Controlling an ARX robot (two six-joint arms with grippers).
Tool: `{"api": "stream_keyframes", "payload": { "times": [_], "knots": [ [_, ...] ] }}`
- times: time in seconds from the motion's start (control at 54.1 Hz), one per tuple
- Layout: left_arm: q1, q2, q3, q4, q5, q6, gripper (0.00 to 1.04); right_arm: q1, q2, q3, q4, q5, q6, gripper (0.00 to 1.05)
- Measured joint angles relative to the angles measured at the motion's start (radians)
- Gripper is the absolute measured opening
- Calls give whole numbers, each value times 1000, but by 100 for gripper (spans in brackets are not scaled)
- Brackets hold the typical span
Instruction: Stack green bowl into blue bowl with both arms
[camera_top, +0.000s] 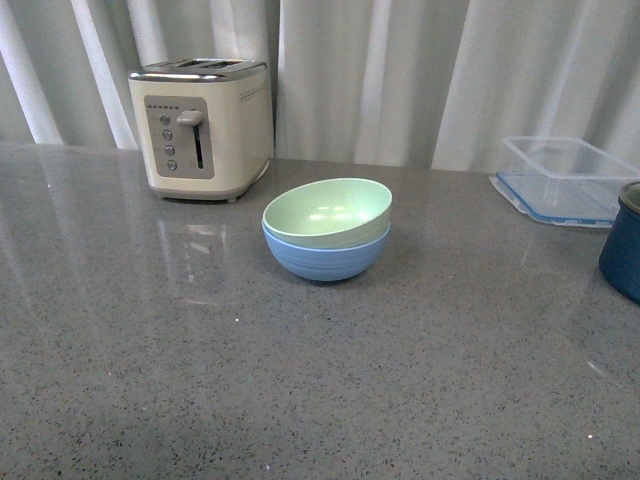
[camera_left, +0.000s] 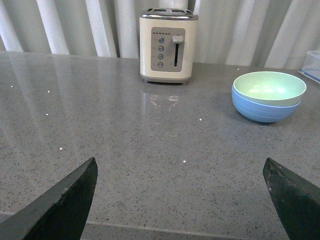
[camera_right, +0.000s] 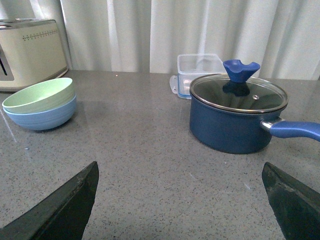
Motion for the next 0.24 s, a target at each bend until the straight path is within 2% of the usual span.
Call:
{"api": "stream_keyframes", "payload": {
  "times": [0.24],
  "knots": [
    [0, 0, 0, 0, 0, 0, 98, 0, 0, 0, 0, 0, 0, 95]
  ]
}}
